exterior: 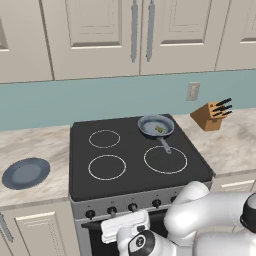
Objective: Pick up the butter stick and place it in the pan. Then turn on the burner for the pan.
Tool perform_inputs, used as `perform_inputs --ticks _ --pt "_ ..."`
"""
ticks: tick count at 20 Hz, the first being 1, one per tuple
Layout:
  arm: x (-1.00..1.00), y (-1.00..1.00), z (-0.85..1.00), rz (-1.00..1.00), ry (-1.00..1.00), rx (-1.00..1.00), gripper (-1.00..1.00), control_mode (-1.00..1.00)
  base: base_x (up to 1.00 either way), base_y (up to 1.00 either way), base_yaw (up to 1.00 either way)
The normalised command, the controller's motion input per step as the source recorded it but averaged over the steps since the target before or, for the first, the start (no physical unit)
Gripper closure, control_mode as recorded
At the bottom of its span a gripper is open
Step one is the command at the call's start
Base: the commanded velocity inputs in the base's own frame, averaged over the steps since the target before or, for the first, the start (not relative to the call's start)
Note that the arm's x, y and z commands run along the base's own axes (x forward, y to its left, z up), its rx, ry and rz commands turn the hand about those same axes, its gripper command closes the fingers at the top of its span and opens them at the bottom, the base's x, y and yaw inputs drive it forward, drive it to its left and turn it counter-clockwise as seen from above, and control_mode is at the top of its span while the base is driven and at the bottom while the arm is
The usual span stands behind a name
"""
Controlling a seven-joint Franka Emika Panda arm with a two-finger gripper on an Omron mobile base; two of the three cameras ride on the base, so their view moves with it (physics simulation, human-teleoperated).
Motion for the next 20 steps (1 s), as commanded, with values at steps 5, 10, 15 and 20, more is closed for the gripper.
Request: perform_inputs --ticks 5,10,15,20 --pt "0.11 -0.24 -0.16 0.00 0.00 0.00 -1.00 -1.00 0.00 0.00 0.00" --pt "0.20 -0.22 -0.12 0.00 0.00 0.00 -1.00 -1.00 0.00 0.00 0.00" --pt "0.28 -0.20 -0.13 0.00 0.00 0.00 -1.00 -1.00 0.00 0.00 0.00" --pt "0.27 -0.31 -0.18 0.00 0.00 0.00 -1.00 -1.00 0.00 0.00 0.00"
